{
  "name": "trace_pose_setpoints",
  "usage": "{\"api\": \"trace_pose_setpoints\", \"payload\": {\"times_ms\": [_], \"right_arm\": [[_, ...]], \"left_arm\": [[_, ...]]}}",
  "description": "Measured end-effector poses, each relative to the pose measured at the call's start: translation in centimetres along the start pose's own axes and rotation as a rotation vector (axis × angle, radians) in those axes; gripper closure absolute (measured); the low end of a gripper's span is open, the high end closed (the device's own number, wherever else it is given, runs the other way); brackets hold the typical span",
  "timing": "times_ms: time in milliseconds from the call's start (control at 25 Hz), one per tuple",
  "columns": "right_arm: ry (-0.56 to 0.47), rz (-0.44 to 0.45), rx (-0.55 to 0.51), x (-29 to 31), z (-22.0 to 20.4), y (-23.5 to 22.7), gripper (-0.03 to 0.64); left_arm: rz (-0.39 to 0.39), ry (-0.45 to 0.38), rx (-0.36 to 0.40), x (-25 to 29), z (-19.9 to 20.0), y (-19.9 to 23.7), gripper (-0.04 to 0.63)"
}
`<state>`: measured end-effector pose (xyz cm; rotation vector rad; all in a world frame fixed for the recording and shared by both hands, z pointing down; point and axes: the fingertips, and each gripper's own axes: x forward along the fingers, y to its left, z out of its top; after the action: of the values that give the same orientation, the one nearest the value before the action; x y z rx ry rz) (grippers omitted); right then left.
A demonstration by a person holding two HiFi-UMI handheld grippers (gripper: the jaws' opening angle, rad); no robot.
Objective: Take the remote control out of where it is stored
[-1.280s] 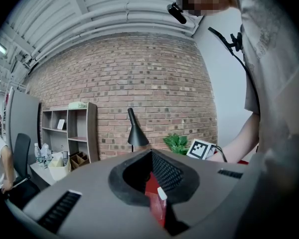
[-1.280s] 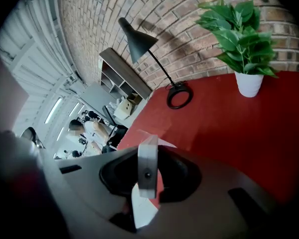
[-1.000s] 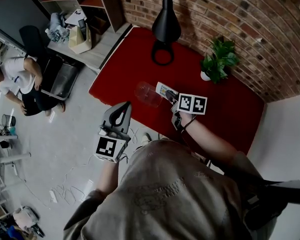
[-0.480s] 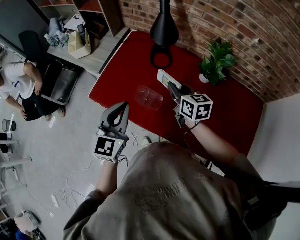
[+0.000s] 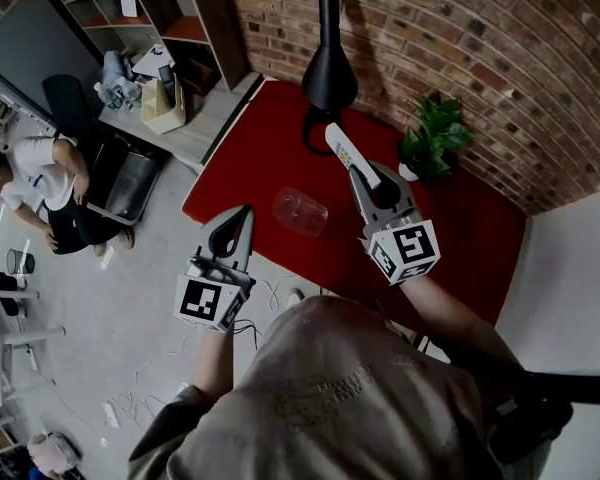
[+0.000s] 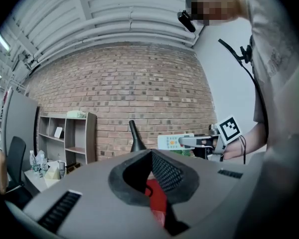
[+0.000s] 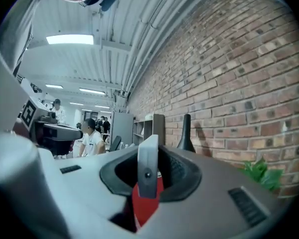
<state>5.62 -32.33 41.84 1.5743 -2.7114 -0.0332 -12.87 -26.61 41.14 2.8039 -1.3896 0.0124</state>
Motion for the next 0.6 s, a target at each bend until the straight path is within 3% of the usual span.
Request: {"api": "trace_pose_setpoints", "payload": {"times_ms": [200, 280, 360, 600], "right_arm": [[-0.142, -0.018, -0.078, -2.3, 4.9, 0.5, 0.535], [-0.179, -0.032, -0.121, -3.0, 5.8, 0.5, 0.535], [-0.204, -0.044, -0.139, -3.6, 6.3, 0.2, 0.535], [-0.235, -0.078, -0.176, -5.7, 6.1, -0.8, 0.535]], "left_arm": [[0.079, 0.016, -0.034, -0.5, 0.5, 2.4, 0.591], [0.059, -0.044, 0.002, -0.3, 1.8, 2.5, 0.591], [0.044, -0.089, 0.033, -0.1, 2.8, 2.5, 0.591], [0.084, -0.119, 0.057, -0.4, 3.2, 3.3, 0.591]]}}
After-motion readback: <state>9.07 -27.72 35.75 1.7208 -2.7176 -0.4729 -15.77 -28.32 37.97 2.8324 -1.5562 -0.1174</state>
